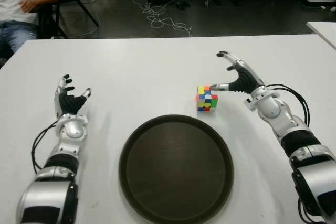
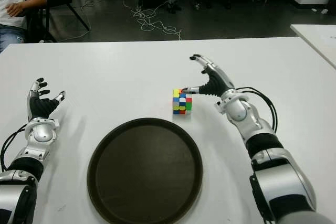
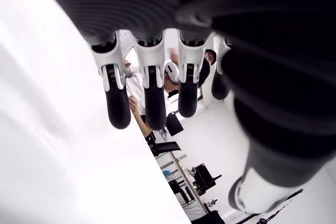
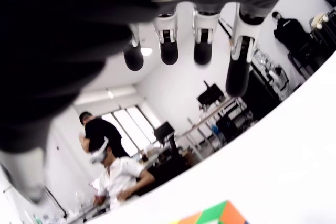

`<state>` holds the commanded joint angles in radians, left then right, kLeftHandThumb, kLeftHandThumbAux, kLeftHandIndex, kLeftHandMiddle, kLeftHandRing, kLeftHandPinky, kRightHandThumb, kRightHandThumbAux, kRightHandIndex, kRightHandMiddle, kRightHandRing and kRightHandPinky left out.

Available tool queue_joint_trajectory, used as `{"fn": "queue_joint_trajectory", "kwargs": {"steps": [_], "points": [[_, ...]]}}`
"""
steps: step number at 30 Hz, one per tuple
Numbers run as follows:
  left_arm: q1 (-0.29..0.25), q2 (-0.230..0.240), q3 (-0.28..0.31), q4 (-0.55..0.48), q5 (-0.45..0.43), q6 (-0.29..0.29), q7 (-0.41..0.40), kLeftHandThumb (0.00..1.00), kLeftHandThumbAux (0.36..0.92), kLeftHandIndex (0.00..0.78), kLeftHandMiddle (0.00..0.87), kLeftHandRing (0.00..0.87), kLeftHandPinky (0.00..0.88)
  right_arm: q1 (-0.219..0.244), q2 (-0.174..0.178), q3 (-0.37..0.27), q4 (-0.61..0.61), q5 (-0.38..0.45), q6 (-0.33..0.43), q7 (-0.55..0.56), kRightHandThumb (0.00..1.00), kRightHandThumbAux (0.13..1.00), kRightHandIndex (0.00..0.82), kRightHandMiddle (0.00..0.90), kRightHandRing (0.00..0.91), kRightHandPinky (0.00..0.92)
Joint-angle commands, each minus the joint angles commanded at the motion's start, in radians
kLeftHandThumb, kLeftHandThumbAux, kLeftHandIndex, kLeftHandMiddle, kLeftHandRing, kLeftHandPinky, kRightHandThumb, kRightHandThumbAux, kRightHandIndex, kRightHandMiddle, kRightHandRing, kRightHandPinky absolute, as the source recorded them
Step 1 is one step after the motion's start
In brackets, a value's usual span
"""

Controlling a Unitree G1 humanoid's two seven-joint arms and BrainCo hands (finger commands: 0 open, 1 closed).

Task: Pick up the Rubik's Cube and put it in the plate

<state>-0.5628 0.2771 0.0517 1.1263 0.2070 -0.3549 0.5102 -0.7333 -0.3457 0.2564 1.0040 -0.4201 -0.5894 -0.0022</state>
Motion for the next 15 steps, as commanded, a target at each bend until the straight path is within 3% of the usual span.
{"fn": "queue_joint_trajectory", "kwargs": {"steps": [7,15], "points": [[-0.001,0.001,-0.006,0.002,0.007,0.002,0.007,0.159,0.774,0.112,0.191,0.223,0.296,-0.032,-0.012,0.041,0.01,-0.051,0.007,0.016,0.0,0.638,0.017,0.0,0.002,0.0],[-0.001,0.001,-0.009,0.003,0.01,0.007,0.01,0.157,0.764,0.116,0.184,0.204,0.266,-0.071,0.006,0.102,0.03,-0.114,0.052,0.032,0.0,0.594,0.032,0.004,0.007,0.016]]}}
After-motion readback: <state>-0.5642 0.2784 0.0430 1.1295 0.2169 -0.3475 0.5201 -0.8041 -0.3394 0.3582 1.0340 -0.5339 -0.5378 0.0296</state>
